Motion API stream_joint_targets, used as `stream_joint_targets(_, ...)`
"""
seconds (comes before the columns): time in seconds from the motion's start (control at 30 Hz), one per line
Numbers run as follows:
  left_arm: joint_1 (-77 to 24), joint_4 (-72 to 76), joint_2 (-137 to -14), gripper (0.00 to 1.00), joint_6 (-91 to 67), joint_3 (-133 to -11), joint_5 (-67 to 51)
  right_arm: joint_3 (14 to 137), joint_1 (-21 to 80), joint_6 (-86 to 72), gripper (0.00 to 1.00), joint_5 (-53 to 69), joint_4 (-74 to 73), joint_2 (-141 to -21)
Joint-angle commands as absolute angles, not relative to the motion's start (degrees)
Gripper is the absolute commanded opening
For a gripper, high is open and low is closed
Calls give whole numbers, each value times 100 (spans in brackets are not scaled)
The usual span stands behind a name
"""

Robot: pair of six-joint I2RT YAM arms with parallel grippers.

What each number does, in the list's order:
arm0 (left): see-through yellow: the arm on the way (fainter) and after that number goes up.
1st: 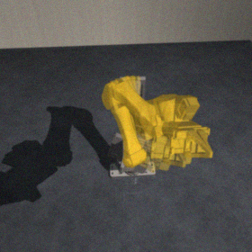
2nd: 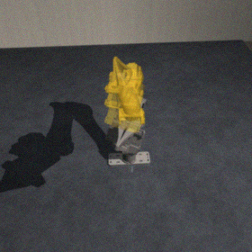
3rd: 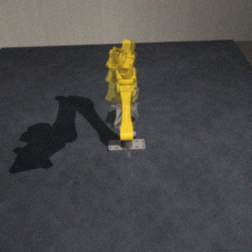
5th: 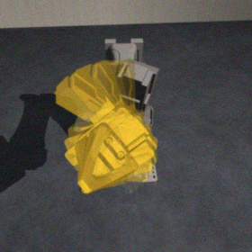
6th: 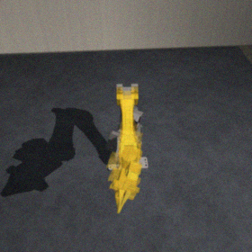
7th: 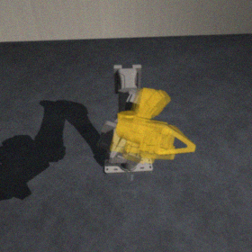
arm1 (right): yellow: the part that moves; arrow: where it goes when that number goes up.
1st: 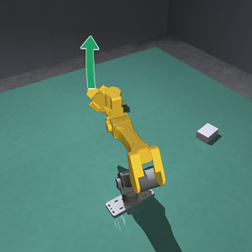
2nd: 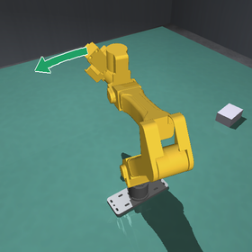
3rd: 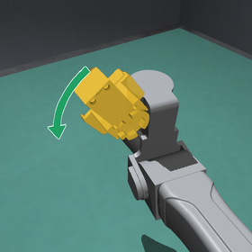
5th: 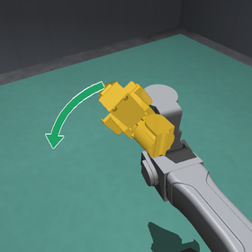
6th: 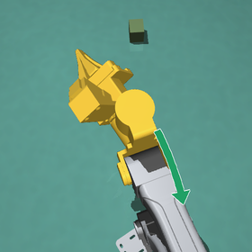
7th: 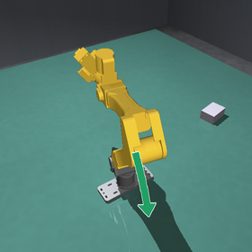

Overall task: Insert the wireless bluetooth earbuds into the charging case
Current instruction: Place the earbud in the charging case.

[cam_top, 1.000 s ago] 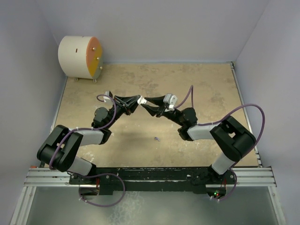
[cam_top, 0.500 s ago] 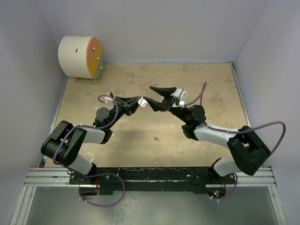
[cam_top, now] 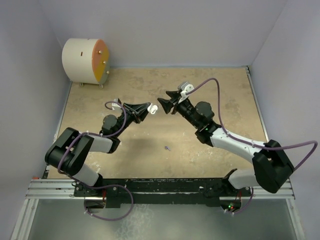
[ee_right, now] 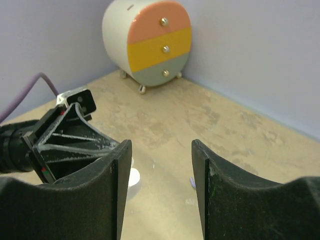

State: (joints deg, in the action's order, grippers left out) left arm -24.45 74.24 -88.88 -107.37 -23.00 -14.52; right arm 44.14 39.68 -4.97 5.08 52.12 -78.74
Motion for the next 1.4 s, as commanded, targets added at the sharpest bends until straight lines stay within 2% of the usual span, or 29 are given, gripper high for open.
stream_joint_targets(0.0,-2457,7719,-8902,0,-10679,-2450,-1322,4285,4031,-530,53,88,4678,-7306)
stream_joint_targets(0.17,-2460,7355,-8845,0,-10465,-2550,-1198,4276,4243,-668,53,-452,3948,-7157)
stream_joint_targets(0.43,-2452,5849,-8258,0,-9679,-2768,-581,4560,4723,-1192,53,-1552,2763,-7778)
stream_joint_targets(1.37,-2527,5379,-8079,0,-9253,-2743,-356,5452,4869,-1455,58,-1745,2378,-8741)
